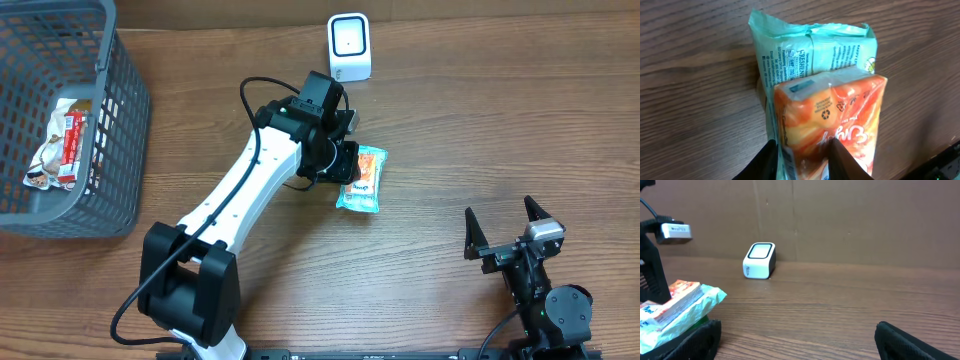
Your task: Scan the item barcode
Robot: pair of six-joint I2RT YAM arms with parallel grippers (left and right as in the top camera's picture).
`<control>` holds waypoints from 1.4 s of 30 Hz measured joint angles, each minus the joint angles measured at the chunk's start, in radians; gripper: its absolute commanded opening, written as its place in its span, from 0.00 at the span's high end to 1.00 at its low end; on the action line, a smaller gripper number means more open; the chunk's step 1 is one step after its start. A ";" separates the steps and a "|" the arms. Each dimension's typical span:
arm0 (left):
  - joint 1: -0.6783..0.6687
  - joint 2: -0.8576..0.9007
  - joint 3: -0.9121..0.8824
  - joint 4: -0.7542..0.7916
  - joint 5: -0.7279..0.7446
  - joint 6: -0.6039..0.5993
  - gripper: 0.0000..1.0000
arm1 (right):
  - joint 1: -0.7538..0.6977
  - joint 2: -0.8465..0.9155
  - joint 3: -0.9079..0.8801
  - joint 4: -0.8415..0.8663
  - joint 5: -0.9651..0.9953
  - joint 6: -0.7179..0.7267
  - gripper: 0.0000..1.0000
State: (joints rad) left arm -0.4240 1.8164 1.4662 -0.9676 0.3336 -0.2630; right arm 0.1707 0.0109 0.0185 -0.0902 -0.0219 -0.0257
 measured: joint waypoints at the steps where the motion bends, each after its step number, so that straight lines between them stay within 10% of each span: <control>1: 0.000 0.000 -0.008 0.010 0.004 -0.002 0.82 | 0.000 0.000 0.000 0.000 0.000 0.000 0.00; 3: 0.000 0.000 -0.018 0.022 0.014 -0.013 0.96 | 0.000 0.000 0.000 0.000 0.000 0.000 0.00; 21: 0.091 -0.058 0.049 -0.001 0.027 -0.023 0.96 | 0.000 0.000 0.000 0.000 0.000 0.000 0.00; 42: 0.067 -0.097 -0.043 -0.214 -0.724 -0.156 0.96 | 0.000 0.000 0.000 0.000 0.000 0.000 0.00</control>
State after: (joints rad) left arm -0.3573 1.7199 1.4231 -1.1816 -0.3901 -0.4187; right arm 0.1707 0.0109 0.0185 -0.0898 -0.0219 -0.0261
